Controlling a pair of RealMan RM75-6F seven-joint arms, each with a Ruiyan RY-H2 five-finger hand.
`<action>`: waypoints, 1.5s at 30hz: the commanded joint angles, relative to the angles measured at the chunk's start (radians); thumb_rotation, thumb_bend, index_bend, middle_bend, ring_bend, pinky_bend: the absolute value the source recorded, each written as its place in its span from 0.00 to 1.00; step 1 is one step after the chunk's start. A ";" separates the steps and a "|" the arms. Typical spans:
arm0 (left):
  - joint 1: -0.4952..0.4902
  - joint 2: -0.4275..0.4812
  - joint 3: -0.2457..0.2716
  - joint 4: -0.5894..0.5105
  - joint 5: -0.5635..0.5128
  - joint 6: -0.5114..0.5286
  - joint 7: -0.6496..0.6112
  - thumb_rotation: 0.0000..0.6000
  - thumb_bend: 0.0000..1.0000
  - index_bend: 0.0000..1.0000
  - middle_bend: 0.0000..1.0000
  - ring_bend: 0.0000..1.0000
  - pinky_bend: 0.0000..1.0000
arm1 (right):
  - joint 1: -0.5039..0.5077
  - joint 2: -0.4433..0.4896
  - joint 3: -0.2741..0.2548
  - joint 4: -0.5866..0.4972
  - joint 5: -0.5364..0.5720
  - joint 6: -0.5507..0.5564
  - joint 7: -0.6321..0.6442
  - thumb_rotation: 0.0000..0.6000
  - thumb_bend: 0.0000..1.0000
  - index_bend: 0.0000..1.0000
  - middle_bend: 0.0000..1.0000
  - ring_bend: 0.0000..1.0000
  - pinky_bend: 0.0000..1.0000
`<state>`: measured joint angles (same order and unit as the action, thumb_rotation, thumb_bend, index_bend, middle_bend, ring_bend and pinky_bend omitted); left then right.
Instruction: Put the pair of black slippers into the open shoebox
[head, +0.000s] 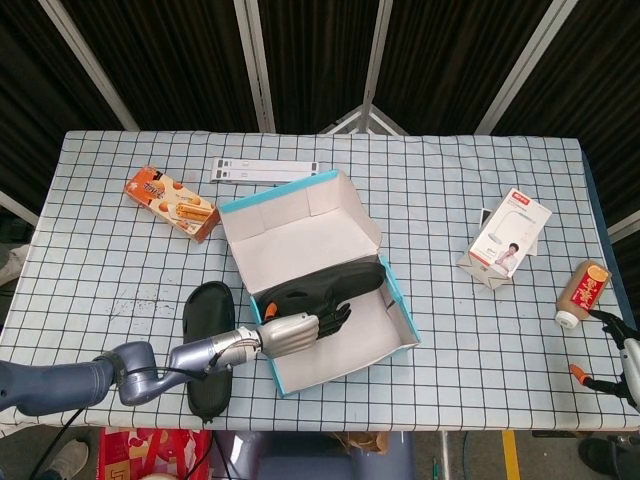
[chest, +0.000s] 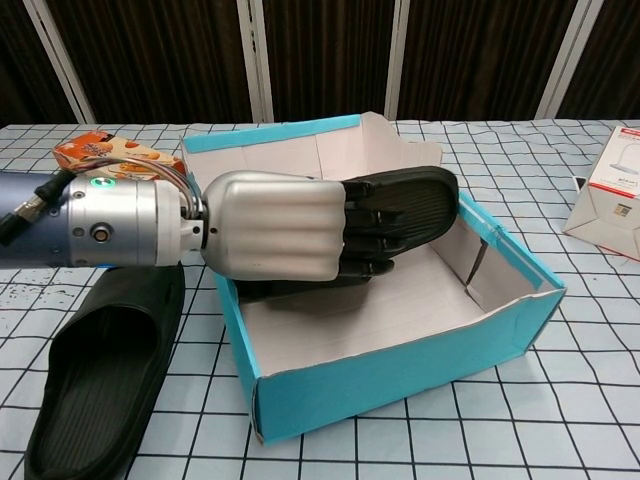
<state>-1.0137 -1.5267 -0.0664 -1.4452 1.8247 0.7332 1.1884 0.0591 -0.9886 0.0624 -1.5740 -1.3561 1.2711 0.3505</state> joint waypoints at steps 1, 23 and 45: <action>0.001 0.008 -0.003 -0.011 0.005 0.013 0.005 1.00 0.00 0.00 0.00 0.00 0.20 | 0.001 0.000 0.000 0.000 0.001 -0.002 -0.002 1.00 0.23 0.20 0.20 0.25 0.21; 0.017 0.072 0.002 -0.059 0.016 0.014 0.085 1.00 0.00 0.00 0.00 0.00 0.20 | 0.003 0.000 -0.001 -0.005 0.004 -0.006 -0.007 1.00 0.23 0.20 0.20 0.25 0.21; -0.047 0.066 -0.010 0.002 0.036 0.008 -0.045 1.00 0.00 0.00 0.00 0.00 0.20 | 0.014 -0.003 -0.002 0.000 0.014 -0.034 -0.014 1.00 0.23 0.20 0.20 0.25 0.21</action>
<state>-1.0612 -1.4661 -0.0813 -1.4390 1.8603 0.7423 1.1511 0.0731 -0.9916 0.0605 -1.5741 -1.3419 1.2375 0.3362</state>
